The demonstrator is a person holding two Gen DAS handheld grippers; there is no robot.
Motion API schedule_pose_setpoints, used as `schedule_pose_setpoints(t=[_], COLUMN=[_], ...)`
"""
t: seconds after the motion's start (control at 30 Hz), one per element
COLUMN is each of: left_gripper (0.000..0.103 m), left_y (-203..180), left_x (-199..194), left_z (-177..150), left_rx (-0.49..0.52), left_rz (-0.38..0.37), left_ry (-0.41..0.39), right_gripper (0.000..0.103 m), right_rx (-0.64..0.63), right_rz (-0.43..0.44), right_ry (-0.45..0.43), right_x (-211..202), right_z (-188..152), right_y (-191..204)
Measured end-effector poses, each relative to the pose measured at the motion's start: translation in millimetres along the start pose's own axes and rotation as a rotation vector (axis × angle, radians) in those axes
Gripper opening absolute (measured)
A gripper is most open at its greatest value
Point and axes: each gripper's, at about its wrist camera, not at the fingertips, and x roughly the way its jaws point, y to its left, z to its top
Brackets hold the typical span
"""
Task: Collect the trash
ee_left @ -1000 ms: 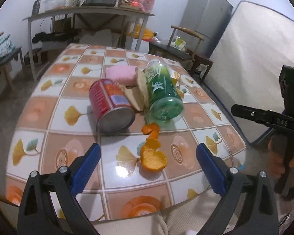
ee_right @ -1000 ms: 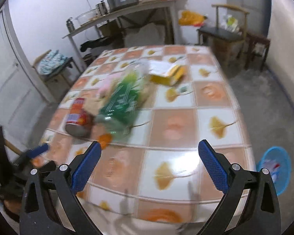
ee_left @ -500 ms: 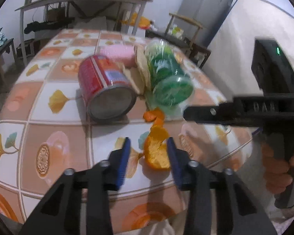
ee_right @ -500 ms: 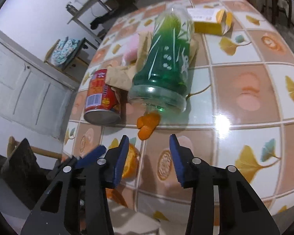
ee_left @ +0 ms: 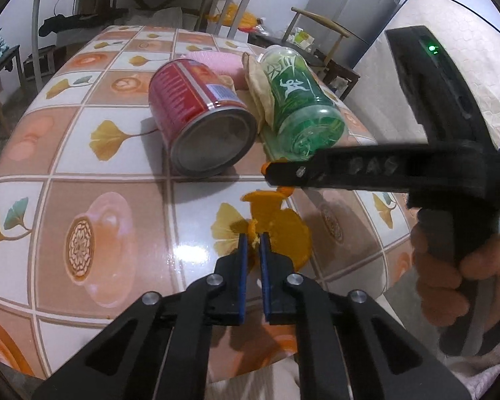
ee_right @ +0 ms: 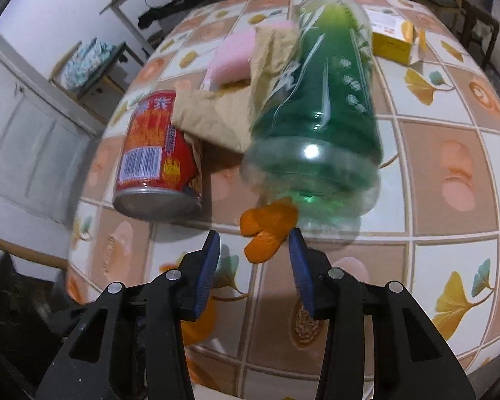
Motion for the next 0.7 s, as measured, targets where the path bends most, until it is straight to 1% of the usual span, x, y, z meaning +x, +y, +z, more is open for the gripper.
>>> schedule_pose_setpoints(t=[0.03, 0.07, 0.1, 0.17, 0.2, 0.23, 0.3, 0.33, 0.37, 0.4, 0.43, 0.47, 0.53, 0.57, 0.7], left_gripper=[0.007, 0.007, 0.007, 0.008, 0.012, 0.015, 0.028, 0.031, 0.036, 0.043, 0.045, 0.051, 0.057, 0.063, 0.07], left_y=[0, 1, 2, 4, 5, 7, 10, 11, 13, 14, 16, 17, 19, 19, 17], left_x=[-1, -1, -2, -5, -7, -7, -10, -10, -11, -11, -11, -11, -12, -13, -11], left_z=[0, 1, 2, 1, 1, 2, 1, 1, 0, 0, 0, 0, 0, 0, 0], left_rx=[-0.003, -0.008, -0.017, -0.03, -0.039, -0.046, -0.06, -0.065, -0.072, -0.077, -0.084, -0.092, -0.098, -0.1, -0.085], left_rz=[-0.005, -0.01, -0.013, -0.027, -0.034, -0.035, -0.026, -0.018, -0.008, -0.003, 0.005, 0.015, 0.013, 0.018, 0.027], left_ry=[0.001, 0.001, -0.003, -0.012, -0.018, -0.022, -0.034, -0.036, -0.039, -0.041, -0.041, -0.039, -0.044, -0.047, -0.043], right_gripper=[0.035, 0.024, 0.02, 0.014, 0.012, 0.011, 0.01, 0.009, 0.009, 0.009, 0.009, 0.009, 0.009, 0.009, 0.009], right_rx=[-0.017, -0.031, -0.029, -0.009, -0.003, 0.007, 0.025, 0.03, 0.04, 0.047, 0.048, 0.045, 0.035, 0.026, -0.038], right_rz=[-0.021, -0.04, -0.045, -0.032, -0.028, -0.021, -0.008, -0.003, 0.014, 0.028, 0.039, 0.045, 0.068, 0.083, 0.138], right_ry=[-0.002, -0.005, -0.002, 0.002, 0.003, 0.005, 0.006, 0.006, 0.007, 0.003, -0.007, -0.019, -0.046, -0.057, -0.063], right_x=[1, 1, 1, 1, 1, 0, -1, -2, -5, -8, -14, -22, -37, -45, -62], right_z=[-1, -2, -2, -1, 0, 0, -1, -2, -3, -4, -5, -8, -10, -12, -17], right_y=[2, 4, 2, -4, -7, -11, -16, -17, -20, -22, -22, -23, -21, -20, -3])
